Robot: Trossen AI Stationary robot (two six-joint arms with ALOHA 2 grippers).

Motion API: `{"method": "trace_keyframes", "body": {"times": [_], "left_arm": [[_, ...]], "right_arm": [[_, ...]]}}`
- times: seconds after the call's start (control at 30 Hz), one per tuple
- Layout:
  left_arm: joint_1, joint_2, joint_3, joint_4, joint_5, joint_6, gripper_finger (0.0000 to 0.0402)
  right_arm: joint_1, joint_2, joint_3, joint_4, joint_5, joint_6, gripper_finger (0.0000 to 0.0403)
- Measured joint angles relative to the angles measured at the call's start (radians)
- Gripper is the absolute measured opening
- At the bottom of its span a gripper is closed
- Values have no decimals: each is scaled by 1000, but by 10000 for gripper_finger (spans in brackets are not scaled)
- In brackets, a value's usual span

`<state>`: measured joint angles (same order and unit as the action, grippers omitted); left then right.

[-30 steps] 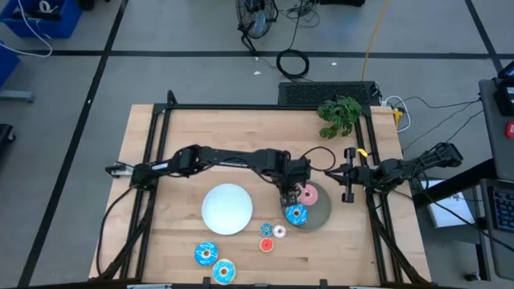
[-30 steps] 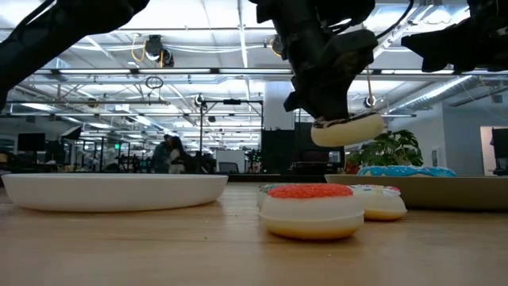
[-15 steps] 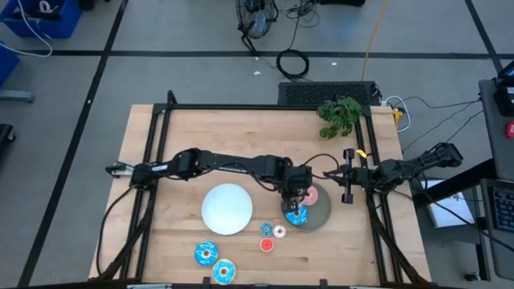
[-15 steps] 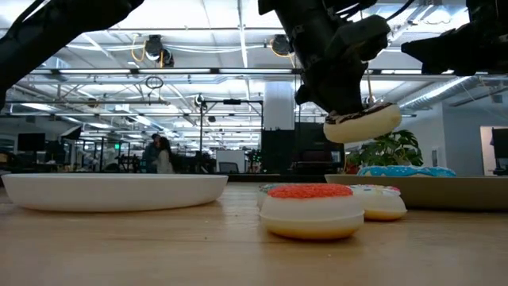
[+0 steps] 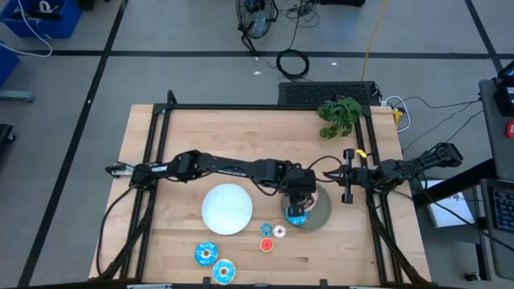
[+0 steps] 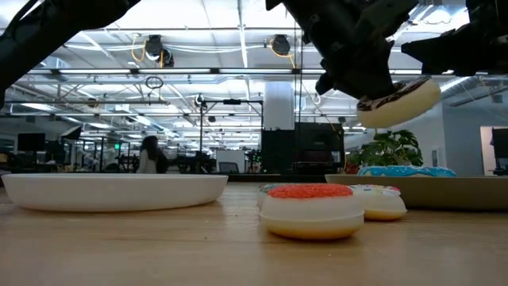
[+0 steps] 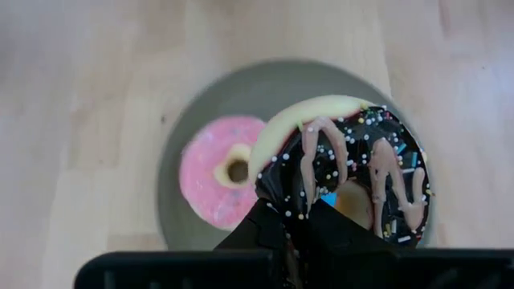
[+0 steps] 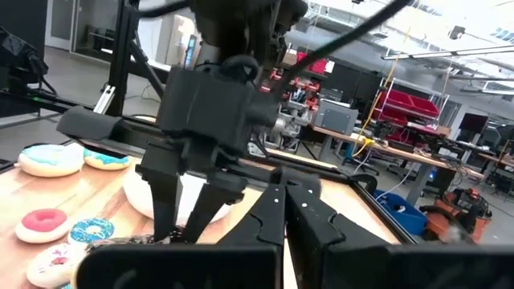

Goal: Pick & Place donuts
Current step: Put the large black donut on the gray plate

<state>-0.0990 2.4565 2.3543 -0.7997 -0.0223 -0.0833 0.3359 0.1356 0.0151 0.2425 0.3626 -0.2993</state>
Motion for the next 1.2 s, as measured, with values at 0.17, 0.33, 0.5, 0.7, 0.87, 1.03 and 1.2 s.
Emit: {"method": "trace_keyframes", "body": {"times": [0.17,0.33,0.5,0.7,0.87,1.03,1.2], "left_arm": [[-2,-18,1,11,-116,10,15],[-21,-37,2,-17,-373,41,15],[-41,-59,2,41,-636,93,15],[-67,-63,2,138,-801,207,15],[-71,-63,2,177,-834,258,14],[-56,-62,2,175,-749,238,14],[-58,-62,2,208,-758,254,14]], "right_arm": [[0,0,0,-8,0,42,0],[0,0,0,-6,0,180,0],[0,1,0,5,57,289,17],[-1,2,0,12,80,367,96],[-1,3,0,52,80,376,174],[-1,4,7,74,80,332,215],[-3,59,65,-50,107,343,220]]}}
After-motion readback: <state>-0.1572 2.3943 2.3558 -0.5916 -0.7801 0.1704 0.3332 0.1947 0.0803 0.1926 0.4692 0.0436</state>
